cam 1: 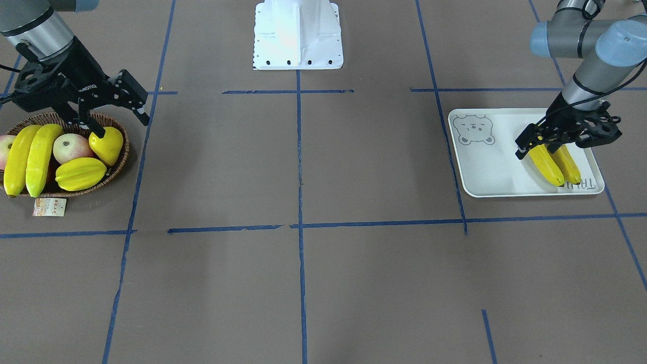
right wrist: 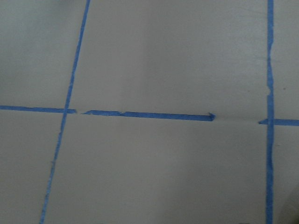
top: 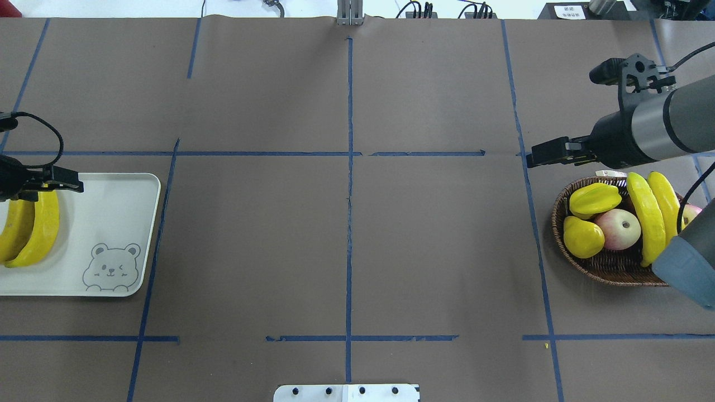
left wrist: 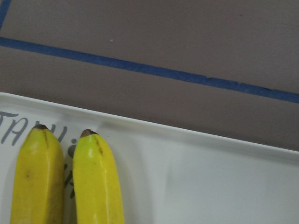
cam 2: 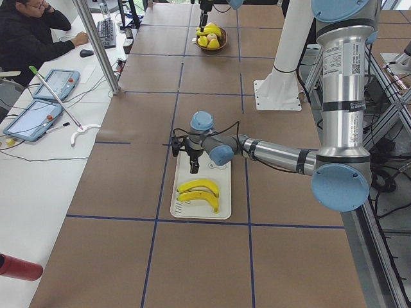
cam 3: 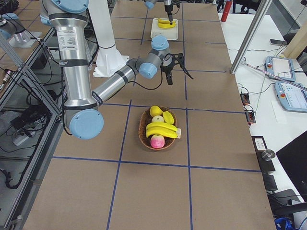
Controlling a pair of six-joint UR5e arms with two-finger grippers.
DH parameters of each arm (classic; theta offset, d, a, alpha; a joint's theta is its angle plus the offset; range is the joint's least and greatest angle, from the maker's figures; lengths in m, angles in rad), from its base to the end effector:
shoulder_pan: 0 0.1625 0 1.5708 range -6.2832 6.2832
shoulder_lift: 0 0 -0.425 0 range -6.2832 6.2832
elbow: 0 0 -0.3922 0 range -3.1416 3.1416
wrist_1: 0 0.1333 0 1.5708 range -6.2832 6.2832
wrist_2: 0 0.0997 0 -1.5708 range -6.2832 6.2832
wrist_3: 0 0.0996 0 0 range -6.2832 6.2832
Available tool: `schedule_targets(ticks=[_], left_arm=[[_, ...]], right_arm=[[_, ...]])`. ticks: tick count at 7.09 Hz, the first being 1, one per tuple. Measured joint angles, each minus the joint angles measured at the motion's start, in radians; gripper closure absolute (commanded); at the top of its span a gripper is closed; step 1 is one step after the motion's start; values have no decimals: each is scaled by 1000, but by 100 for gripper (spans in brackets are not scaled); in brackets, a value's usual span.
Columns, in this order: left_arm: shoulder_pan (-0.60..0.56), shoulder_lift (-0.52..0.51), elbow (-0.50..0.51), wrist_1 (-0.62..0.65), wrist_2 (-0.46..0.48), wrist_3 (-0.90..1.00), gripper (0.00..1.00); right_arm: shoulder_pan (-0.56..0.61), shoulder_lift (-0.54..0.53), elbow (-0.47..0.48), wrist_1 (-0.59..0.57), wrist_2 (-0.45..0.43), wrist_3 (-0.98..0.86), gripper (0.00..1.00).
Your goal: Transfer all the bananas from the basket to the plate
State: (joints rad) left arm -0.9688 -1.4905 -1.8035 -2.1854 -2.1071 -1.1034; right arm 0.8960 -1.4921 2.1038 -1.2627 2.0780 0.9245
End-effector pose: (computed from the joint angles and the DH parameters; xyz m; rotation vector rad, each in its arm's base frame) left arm 0.2066 -0.4462 0.5190 0.1087 0.8997 -0.2612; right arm -0.2362 -0.4311 0.3344 0.2886 -0.9705 -0.0052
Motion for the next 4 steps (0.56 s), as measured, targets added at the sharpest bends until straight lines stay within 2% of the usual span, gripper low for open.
schedule_targets(ticks=[2, 4], left_arm=[[-23, -72, -53, -4, -86, -134, 0], [40, -172, -64, -6, -71, -321, 0]], right_arm=[[27, -96, -2, 3, -7, -57, 0], [47, -187, -7, 0, -54, -134, 0]])
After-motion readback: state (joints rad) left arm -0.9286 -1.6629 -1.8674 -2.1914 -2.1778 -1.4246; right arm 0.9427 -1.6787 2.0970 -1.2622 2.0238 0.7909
